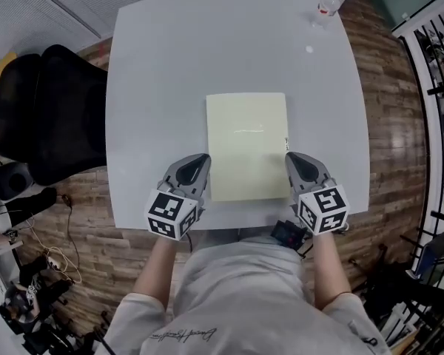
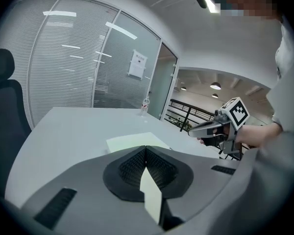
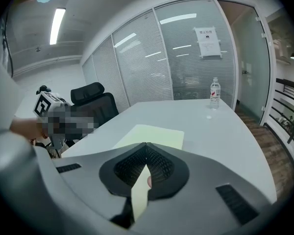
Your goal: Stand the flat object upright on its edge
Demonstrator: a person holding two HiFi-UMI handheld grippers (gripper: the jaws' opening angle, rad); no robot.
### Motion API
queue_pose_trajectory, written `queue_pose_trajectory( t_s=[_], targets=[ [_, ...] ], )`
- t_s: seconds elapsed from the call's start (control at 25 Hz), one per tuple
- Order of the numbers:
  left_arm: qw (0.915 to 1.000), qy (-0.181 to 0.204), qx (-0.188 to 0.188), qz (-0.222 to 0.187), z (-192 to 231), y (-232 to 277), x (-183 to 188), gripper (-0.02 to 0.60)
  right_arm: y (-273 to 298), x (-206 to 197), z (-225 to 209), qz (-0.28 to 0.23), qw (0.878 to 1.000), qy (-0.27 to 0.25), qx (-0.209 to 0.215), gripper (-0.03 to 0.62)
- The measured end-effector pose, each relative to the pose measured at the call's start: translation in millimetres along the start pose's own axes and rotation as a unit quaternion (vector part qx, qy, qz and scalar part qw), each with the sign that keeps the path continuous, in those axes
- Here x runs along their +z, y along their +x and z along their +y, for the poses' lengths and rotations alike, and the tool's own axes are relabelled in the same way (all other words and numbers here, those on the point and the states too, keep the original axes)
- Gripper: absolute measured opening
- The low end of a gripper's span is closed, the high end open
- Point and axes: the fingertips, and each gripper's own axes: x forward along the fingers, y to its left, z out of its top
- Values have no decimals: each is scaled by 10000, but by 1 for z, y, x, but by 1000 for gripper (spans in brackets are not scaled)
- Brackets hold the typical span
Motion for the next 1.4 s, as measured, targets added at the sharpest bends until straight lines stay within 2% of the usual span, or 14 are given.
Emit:
queue_pose_trajectory(
  t_s=[0.28,0.48,0.72,0.84,0.96,1.12,1.4],
  targets=[
    [9994,-95,-20,327,5,12,-22,12,11,-18,-12,303,9995,16,88,25],
    [9980,-383,-48,498,15,17,-38,15,21,-30,-20,471,9988,122,67,26],
    [9955,-579,-87,741,25,29,-51,76,31,-41,-36,596,9977,322,42,33],
    [9938,-689,-121,869,29,36,-57,109,37,-45,-42,685,9969,388,93,81],
    [9904,-991,-208,938,33,40,-64,134,43,-54,-44,828,9951,517,175,121],
    [9793,-1631,-580,1046,35,45,-72,179,52,-61,-46,907,9910,916,351,198],
    [9667,-2129,-806,1173,38,57,-81,258,62,-70,-52,1105,9851,1204,528,258]
  ],
)
